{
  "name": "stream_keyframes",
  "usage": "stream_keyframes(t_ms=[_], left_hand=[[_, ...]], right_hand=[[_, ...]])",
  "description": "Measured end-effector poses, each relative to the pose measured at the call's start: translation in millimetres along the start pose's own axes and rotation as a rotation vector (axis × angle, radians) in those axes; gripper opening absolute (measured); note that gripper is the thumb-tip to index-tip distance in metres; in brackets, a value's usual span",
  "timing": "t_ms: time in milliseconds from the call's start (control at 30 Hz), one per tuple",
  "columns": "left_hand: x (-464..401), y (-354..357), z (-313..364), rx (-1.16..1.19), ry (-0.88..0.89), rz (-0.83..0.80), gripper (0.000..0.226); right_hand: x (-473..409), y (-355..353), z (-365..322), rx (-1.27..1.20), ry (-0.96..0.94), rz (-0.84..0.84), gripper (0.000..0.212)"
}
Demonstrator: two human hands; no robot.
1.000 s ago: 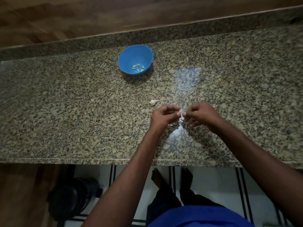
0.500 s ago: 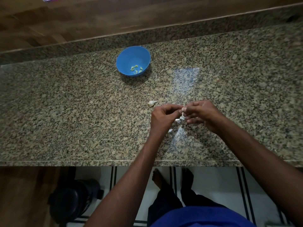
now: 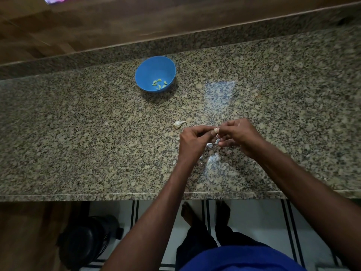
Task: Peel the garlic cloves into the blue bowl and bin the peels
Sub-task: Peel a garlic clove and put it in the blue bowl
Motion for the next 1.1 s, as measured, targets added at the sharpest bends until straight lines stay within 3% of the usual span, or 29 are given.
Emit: stream_keyframes(t_ms=[167, 500, 633, 767, 1100], left_hand=[[-4, 1, -1, 0.030, -0.041, -0.067, 0.018], [-14, 1, -8, 0.204, -0.175, -0.009, 0.014], [-15, 2, -9, 0.184, -0.184, -0.065, 0.021], [-19, 2, -10, 0.227, -0.226, -0.106, 0.013], [-19, 3, -15, 0.212, -0.150, -0.066, 0.018]], right_hand=[[-5, -1, 3, -0.026, 0.049, -0.002, 0.025], [-7, -4, 3, -0.009, 0.052, -0.025, 0.007], [-6, -7, 1, 0.025, 0.033, -0.037, 0.008], [-5, -8, 0, 0.015, 0.038, -0.047, 0.009], [-11, -4, 6, -0.080, 0.143, -0.127, 0.005]])
Point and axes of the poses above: each hand's wrist, its own x-axis away from the middle knuckle, its own y-axis out of the palm, z = x × y, the point moved 5 cm from there along -x, towards the middle knuckle, and after that the axes turned 12 degrees about x, right-handed, at the moved point
